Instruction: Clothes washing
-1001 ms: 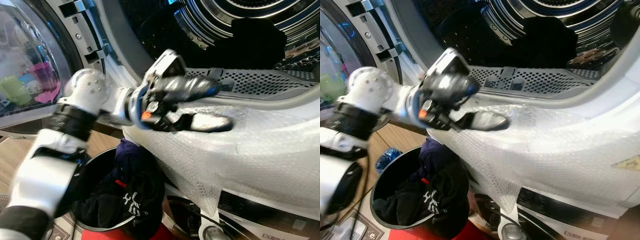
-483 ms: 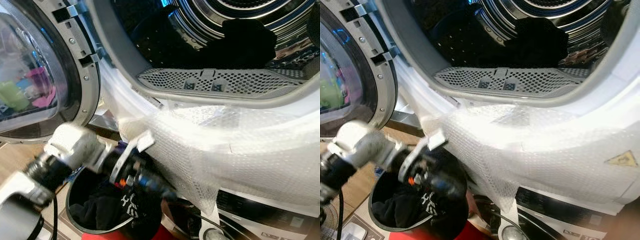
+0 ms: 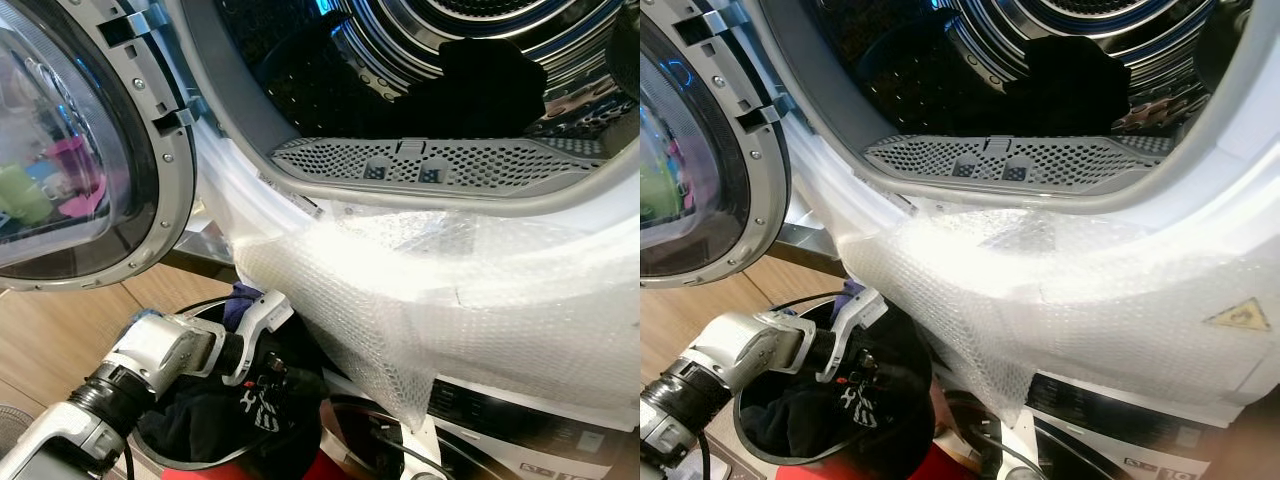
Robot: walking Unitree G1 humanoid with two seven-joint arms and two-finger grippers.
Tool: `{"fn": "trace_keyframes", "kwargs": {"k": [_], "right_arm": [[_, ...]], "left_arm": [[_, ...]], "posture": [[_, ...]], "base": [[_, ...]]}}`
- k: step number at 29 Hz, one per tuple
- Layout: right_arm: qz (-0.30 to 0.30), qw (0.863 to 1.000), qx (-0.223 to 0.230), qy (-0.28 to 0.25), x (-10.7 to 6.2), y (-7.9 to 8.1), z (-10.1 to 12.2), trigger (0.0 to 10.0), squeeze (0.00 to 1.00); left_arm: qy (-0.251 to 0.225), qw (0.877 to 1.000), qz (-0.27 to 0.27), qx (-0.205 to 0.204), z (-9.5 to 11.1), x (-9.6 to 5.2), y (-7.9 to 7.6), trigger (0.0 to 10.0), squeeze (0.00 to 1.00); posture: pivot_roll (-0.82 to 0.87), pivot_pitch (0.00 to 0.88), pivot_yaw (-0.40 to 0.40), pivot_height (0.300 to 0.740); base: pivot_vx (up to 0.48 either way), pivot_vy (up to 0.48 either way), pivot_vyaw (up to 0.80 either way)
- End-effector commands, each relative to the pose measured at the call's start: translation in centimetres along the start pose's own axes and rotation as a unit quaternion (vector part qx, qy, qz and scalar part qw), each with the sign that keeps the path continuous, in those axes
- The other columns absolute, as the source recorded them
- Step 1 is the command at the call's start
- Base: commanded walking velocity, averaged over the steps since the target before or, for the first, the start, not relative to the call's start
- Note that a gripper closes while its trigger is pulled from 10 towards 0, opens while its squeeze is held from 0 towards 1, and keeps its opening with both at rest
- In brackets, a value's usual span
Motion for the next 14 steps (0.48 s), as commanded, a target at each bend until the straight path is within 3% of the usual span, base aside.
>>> {"fn": "trace_keyframes", "kwargs": {"k": [1, 3, 5, 9, 12, 14], "right_arm": [[0.016, 1.0, -0.012, 0.008, -0.1, 1.3, -0.6, 10.0, 0.0], [0.018, 1.0, -0.018, 0.014, -0.2, 1.3, -1.3, 10.0, 0.0], [0.018, 0.999, -0.022, 0.019, -0.3, 1.2, -2.0, 10.0, 0.0], [0.019, 0.999, -0.028, 0.027, -0.4, 1.1, -2.9, 10.0, 0.0], [0.019, 0.999, -0.031, 0.034, -0.5, 1.1, -3.6, 10.0, 0.0], [0.021, 0.998, -0.039, 0.038, -0.6, 1.1, -4.1, 10.0, 0.0]], "left_arm": [[-0.023, 0.999, 0.046, 0.007, 0.4, -0.8, 0.8, 10.0, 0.0], [-0.055, 0.993, 0.1, 0.005, 0.5, -1.0, 1.5, 10.0, 0.0], [-0.078, 0.985, 0.144, 0.045, 1.1, -1.5, 1.5, 10.0, 0.0], [-0.117, 0.975, 0.172, 0.073, 2.3, -2.3, 0.3, 10.0, 0.0], [-0.14, 0.961, 0.223, 0.082, 1.9, -3.3, 0.1, 10.0, 0.0], [-0.154, 0.964, 0.203, 0.078, 1.8, -3.1, -1.1, 10.0, 0.0]], "posture": [[0.17, 0.0, 0.263, 0.74], [0.18, 0.0, 0.259, 0.74], [0.19, 0.0, 0.252, 0.74], [0.19, 0.0, 0.246, 0.74], [0.2, 0.0, 0.236, 0.74], [0.21, 0.0, 0.223, 0.74]], "base": [[0.0, 0.0, 0.0], [0.0, 0.0, 0.0], [0.0, 0.0, 0.0], [0.0, 0.0, 0.0], [0.0, 0.0, 0.0], [0.0, 0.0, 0.0]]}}
Point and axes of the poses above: a point about 5 cm out from each wrist's last joint towards the gripper, its own x axis pointing out of the wrist towards the gripper, its own z axis along the axis of the wrist's last joint, y = z × x, the point moved 4 cm from there along x, pointing out of the wrist towards the gripper, and after that the axes turned 7 degrees about -x, right-handed, at the moved point
